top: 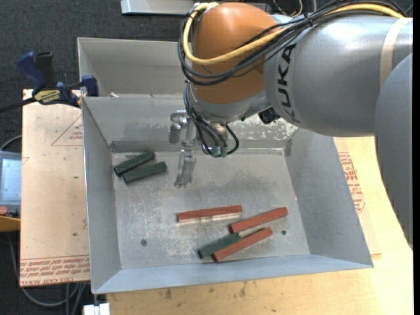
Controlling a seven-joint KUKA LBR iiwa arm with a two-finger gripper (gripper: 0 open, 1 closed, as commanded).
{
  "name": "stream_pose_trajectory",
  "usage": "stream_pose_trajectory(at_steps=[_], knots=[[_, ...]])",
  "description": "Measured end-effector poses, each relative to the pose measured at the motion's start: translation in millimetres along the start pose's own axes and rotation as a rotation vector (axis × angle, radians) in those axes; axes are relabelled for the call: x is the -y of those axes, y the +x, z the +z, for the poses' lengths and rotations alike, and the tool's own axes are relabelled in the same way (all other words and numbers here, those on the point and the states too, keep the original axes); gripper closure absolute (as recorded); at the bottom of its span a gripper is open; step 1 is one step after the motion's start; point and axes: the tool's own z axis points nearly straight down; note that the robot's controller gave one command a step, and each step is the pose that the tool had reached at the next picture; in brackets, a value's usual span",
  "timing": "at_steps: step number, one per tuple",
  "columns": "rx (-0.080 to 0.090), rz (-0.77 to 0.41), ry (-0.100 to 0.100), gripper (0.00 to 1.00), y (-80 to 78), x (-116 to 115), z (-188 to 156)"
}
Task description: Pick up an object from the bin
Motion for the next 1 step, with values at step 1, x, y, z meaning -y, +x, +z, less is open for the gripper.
stream_pose_trajectory(at_steps=[1], knots=[[-0.006, -0.014, 0.002, 0.00, -16.8, -3.8, 110.0]])
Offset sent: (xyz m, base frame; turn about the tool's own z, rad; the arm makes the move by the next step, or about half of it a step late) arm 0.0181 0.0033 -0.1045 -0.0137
